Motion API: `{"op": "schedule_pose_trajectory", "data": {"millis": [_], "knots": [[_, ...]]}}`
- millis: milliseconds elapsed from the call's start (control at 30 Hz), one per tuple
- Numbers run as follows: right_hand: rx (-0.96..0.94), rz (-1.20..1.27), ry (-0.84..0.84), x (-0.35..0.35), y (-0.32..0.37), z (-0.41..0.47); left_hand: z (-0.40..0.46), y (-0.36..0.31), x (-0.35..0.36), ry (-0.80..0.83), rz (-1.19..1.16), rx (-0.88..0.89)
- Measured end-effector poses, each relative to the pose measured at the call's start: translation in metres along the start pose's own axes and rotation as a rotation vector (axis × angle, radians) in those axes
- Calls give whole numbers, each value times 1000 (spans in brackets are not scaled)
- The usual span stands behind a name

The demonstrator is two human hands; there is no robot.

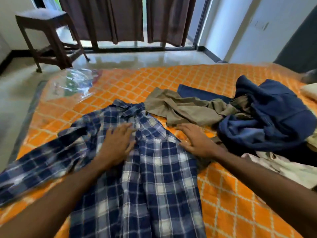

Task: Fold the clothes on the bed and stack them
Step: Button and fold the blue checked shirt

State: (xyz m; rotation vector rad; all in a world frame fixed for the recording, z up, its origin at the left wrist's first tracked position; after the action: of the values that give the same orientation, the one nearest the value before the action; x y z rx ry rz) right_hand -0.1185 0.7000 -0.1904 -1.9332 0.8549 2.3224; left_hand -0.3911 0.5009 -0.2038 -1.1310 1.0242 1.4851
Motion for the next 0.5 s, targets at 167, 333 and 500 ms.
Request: {"op": "schedule_pose_trajectory", "data": {"millis": [167,333,500], "knots": [[58,-216,325,9,-54,-74,17,-77,33,216,-58,72],[89,-229,163,20,-77,-29,12,-87,54,181,-8,6],[24,-387,-110,5,-96,48,11,-92,59,161,6,-1]]}}
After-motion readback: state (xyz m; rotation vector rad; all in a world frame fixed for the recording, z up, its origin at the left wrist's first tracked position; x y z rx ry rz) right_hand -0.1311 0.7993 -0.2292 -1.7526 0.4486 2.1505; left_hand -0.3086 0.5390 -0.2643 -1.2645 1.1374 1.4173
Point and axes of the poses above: each hand's wrist, its own z-axis towards the middle knuckle, its own x-axis out of the palm, y = z × x, the point moved 2 cm from there along z, towards the middle knuckle, and after that the axes turned 11 degrees about z, right-handed, at the moved point
